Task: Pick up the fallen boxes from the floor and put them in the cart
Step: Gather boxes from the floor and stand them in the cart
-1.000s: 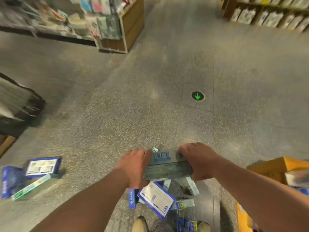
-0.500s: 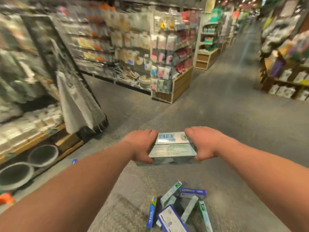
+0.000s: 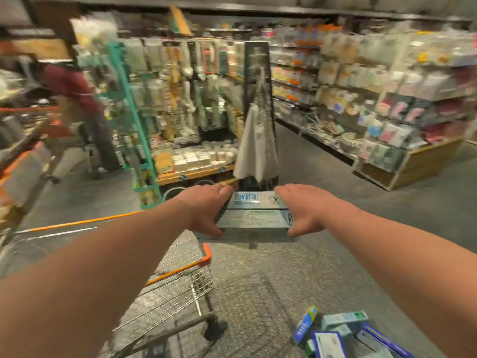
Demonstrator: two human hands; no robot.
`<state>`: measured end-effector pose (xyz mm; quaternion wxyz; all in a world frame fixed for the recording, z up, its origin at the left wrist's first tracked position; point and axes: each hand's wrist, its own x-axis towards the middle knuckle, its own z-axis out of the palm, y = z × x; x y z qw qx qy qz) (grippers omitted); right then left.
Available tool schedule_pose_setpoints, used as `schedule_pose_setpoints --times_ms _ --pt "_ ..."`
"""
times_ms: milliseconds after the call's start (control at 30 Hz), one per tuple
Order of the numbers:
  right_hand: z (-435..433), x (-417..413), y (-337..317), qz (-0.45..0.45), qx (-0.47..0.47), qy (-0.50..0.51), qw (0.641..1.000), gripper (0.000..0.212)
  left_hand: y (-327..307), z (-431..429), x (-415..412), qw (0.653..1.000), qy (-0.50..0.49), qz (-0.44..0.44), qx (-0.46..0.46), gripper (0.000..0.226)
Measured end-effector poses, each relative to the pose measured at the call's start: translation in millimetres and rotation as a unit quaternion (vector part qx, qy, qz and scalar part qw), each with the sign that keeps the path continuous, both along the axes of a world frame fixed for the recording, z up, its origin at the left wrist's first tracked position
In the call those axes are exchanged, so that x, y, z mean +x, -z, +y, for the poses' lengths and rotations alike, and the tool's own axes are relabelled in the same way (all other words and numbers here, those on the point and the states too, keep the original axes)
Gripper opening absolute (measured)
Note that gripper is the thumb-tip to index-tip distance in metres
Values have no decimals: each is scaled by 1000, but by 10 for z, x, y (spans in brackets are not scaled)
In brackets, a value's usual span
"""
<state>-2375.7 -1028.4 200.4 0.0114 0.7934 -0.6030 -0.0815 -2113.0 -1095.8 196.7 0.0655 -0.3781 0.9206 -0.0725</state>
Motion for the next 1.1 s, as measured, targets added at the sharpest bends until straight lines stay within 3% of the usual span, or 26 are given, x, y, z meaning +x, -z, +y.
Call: schedule_pose_setpoints --times_ms 167,433,600,800,900,1100 --pt "-626 1372 0 -16 -7 -74 997 75 -13 -180 1444 995 -95 8 1 96" --pt "-1584 3434 458 -45 8 -144 988 78 249 -773 3480 983 -181 -25 17 100" --pt "-2074 3995 1021 -51 47 -146 987 80 735 -1286 4007 981 -183 -39 60 95" --pt "-2873 4100 1826 -14 113 -172 979 71 1701 -1793 4011 966 -222 5 135 95" --pt "-3333 4142 2245 19 139 -221 965 66 2363 -1868 3876 933 -301 51 193 100" --pt "-4154 4601 3188 95 229 -338 908 72 3467 -1917 3720 817 -485 116 290 94"
